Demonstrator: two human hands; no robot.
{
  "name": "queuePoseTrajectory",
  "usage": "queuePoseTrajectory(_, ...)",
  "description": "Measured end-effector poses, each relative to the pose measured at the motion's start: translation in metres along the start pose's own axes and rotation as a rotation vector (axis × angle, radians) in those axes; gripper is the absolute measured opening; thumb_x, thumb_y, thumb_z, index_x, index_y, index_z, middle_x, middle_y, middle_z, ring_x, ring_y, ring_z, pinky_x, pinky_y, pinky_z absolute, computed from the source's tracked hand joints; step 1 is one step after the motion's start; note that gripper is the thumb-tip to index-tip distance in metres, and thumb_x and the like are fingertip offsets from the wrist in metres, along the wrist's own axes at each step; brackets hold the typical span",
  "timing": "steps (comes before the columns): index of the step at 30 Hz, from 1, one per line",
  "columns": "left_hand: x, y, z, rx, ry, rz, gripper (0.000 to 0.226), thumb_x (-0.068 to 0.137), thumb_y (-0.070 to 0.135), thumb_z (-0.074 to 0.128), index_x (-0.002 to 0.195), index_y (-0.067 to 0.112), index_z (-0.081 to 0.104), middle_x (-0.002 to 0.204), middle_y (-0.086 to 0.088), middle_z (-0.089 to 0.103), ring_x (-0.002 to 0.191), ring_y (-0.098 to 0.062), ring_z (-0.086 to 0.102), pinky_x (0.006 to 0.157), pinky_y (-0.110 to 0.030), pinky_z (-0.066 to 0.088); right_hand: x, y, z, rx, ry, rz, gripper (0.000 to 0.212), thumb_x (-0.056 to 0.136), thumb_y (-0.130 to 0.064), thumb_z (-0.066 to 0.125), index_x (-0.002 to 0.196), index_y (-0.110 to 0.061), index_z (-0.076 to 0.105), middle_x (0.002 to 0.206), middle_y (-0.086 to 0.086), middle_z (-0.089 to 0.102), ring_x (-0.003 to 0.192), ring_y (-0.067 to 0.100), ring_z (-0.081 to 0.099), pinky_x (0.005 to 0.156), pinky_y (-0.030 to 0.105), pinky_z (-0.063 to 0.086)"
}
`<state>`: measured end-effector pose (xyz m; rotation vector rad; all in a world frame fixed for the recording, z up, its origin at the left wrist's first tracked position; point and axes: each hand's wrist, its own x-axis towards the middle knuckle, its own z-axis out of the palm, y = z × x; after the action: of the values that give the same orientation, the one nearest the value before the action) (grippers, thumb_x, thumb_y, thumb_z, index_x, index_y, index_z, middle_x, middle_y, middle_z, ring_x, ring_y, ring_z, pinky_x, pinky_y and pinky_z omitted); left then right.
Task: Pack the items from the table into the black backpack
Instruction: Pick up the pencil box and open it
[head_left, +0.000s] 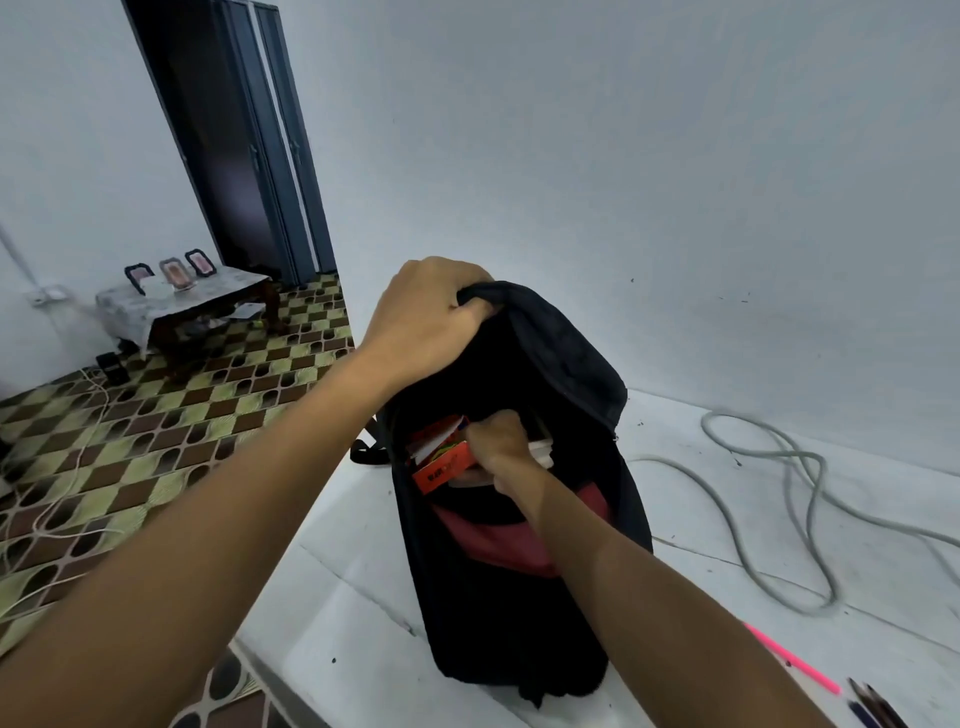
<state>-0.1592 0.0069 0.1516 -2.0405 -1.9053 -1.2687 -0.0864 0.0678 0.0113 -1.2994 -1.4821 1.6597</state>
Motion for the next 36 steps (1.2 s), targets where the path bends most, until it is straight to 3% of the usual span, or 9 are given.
queuePoseTrajectory(4, -0.003, 0.001, 0.002, -0.02, -0.012, 0.011, 0.022, 0.077, 0.026, 0.053, 0.08, 0.014, 0.072, 0.07, -0.002, 0.069, 0.073, -0.023, 0.064, 0.068, -0.048, 0.051, 0.007, -0.011, 0.005, -0.297, 0.06, -0.089, 0.015, 0.087, -0.014, 0.047, 0.072, -0.009, 0.047, 0.087, 0.008, 0.06, 0.083, 0.024, 0.06, 0.072, 0.029, 0.048)
queuePoseTrajectory(9, -0.002, 0.001, -0.002, -0.042, -0.008, 0.003, 0.022, 0.079, 0.024, 0.054, 0.084, 0.016, 0.074, 0.073, 0.0, 0.071, 0.075, -0.021, 0.066, 0.071, -0.047, 0.052, 0.015, -0.007, 0.014, -0.386, 0.166, -0.131, 0.017, 0.086, -0.014, 0.049, 0.069, -0.008, 0.047, 0.079, 0.004, 0.057, 0.078, 0.024, 0.057, 0.071, 0.028, 0.044)
queuePoseTrajectory(15, -0.007, -0.001, 0.006, -0.046, -0.04, -0.017, 0.022, 0.079, 0.027, 0.054, 0.082, 0.014, 0.072, 0.074, -0.004, 0.07, 0.076, -0.024, 0.065, 0.072, -0.05, 0.052, 0.014, 0.021, 0.031, -0.175, 0.259, -0.111, 0.021, 0.089, -0.013, 0.045, 0.071, -0.007, 0.053, 0.086, 0.011, 0.065, 0.08, 0.024, 0.062, 0.069, 0.028, 0.047)
queuePoseTrajectory(20, -0.007, 0.0, 0.008, -0.044, -0.035, -0.036, 0.022, 0.078, 0.027, 0.054, 0.079, 0.013, 0.071, 0.072, -0.005, 0.069, 0.074, -0.026, 0.065, 0.07, -0.05, 0.051, 0.015, 0.017, 0.028, 0.198, 0.132, 0.103, 0.018, 0.093, -0.006, 0.041, 0.082, -0.005, 0.056, 0.071, 0.008, 0.054, 0.063, 0.021, 0.052, 0.052, 0.028, 0.044)
queuePoseTrajectory(24, -0.008, 0.003, 0.009, -0.047, -0.036, -0.057, 0.023, 0.077, 0.027, 0.054, 0.079, 0.013, 0.072, 0.071, -0.005, 0.069, 0.074, -0.025, 0.064, 0.07, -0.05, 0.05, 0.017, 0.018, 0.024, 0.169, 0.077, 0.09, 0.014, 0.095, -0.006, 0.044, 0.098, -0.005, 0.058, 0.075, 0.006, 0.054, 0.07, 0.024, 0.057, 0.057, 0.038, 0.053)
queuePoseTrajectory(26, -0.009, 0.004, 0.009, -0.052, -0.037, -0.064, 0.023, 0.077, 0.028, 0.054, 0.079, 0.014, 0.072, 0.071, -0.005, 0.069, 0.074, -0.025, 0.064, 0.07, -0.05, 0.05, 0.016, 0.018, 0.019, 0.174, 0.138, 0.081, 0.019, 0.094, -0.004, 0.04, 0.091, 0.0, 0.059, 0.075, 0.01, 0.056, 0.07, 0.025, 0.057, 0.049, 0.03, 0.05)
queuePoseTrajectory(29, -0.009, 0.002, 0.007, -0.06, -0.028, -0.074, 0.022, 0.078, 0.027, 0.054, 0.08, 0.014, 0.072, 0.072, -0.005, 0.069, 0.074, -0.025, 0.065, 0.07, -0.05, 0.051, 0.018, 0.022, 0.01, 0.22, 0.234, 0.074, 0.029, 0.093, -0.002, 0.037, 0.069, -0.004, 0.052, 0.069, 0.007, 0.054, 0.068, 0.025, 0.056, 0.052, 0.023, 0.043)
queuePoseTrajectory(33, -0.01, 0.002, 0.006, -0.052, -0.018, -0.07, 0.022, 0.076, 0.026, 0.054, 0.079, 0.013, 0.072, 0.07, -0.005, 0.069, 0.073, -0.025, 0.064, 0.07, -0.05, 0.05, 0.031, 0.043, -0.009, 0.183, 0.282, 0.038, 0.024, 0.095, -0.003, 0.044, 0.114, 0.007, 0.055, 0.1, 0.014, 0.06, 0.076, 0.02, 0.06, 0.056, 0.015, 0.049)
queuePoseTrajectory(36, -0.011, 0.003, 0.006, -0.05, -0.021, -0.081, 0.024, 0.076, 0.028, 0.053, 0.079, 0.012, 0.072, 0.072, -0.005, 0.069, 0.075, -0.024, 0.064, 0.072, -0.049, 0.051, 0.038, 0.053, -0.024, 0.19, 0.356, 0.059, 0.026, 0.084, -0.008, 0.047, 0.099, 0.002, 0.065, 0.078, 0.013, 0.06, 0.062, 0.026, 0.057, 0.05, 0.026, 0.043)
